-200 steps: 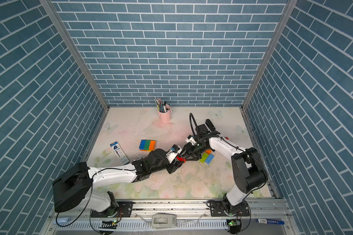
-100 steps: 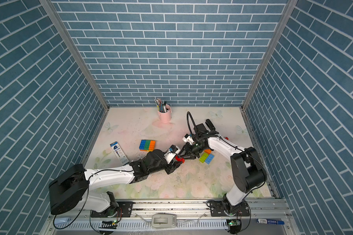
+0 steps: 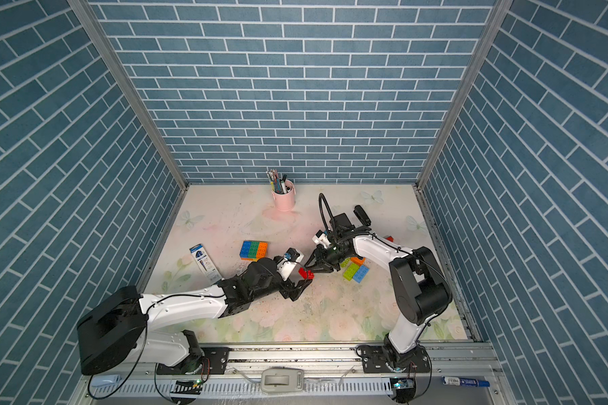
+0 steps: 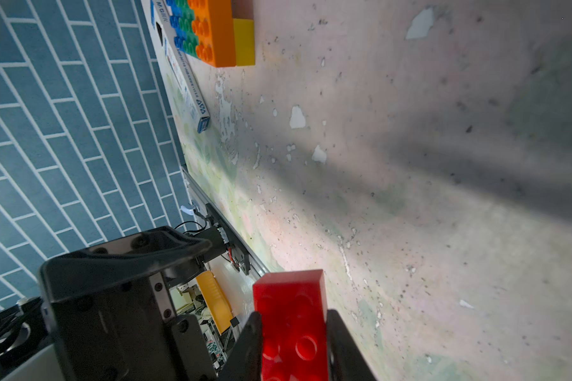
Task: Assemble a rectangle with lego
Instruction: Adjust the lego brick at the center of the board.
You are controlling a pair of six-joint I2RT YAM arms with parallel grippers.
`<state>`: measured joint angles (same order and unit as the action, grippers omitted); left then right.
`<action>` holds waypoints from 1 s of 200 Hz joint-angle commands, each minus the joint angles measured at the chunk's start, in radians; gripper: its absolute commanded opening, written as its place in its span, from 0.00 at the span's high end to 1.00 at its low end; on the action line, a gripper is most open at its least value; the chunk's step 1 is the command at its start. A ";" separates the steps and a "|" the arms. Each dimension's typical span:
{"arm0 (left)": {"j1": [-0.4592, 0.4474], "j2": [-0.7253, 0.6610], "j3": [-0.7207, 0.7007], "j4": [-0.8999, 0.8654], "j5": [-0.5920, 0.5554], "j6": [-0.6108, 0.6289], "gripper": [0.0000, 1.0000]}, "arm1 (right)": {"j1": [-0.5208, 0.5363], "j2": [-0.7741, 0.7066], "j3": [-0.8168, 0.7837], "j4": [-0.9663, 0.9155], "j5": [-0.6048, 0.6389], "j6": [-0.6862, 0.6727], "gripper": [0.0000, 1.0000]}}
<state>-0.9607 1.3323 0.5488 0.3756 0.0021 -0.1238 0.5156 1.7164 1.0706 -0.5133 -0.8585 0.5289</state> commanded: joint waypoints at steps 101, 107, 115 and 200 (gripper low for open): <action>0.181 -0.484 -0.166 -0.227 -0.238 -0.146 0.04 | 0.201 0.206 0.234 -0.100 0.715 -0.266 0.66; 0.184 -0.491 -0.169 -0.229 -0.237 -0.148 0.04 | 0.215 0.212 0.236 -0.103 0.729 -0.285 0.65; 0.186 -0.496 -0.170 -0.227 -0.235 -0.150 0.04 | 0.230 0.223 0.243 -0.111 0.745 -0.307 0.63; 0.186 -0.395 -0.090 -0.247 -0.239 -0.114 0.05 | 0.155 0.017 0.226 -0.175 0.726 -0.238 0.42</action>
<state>-0.7792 0.9001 0.4015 0.1635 -0.2192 -0.2615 0.7498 1.8736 1.3041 -0.6460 -0.1257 0.2302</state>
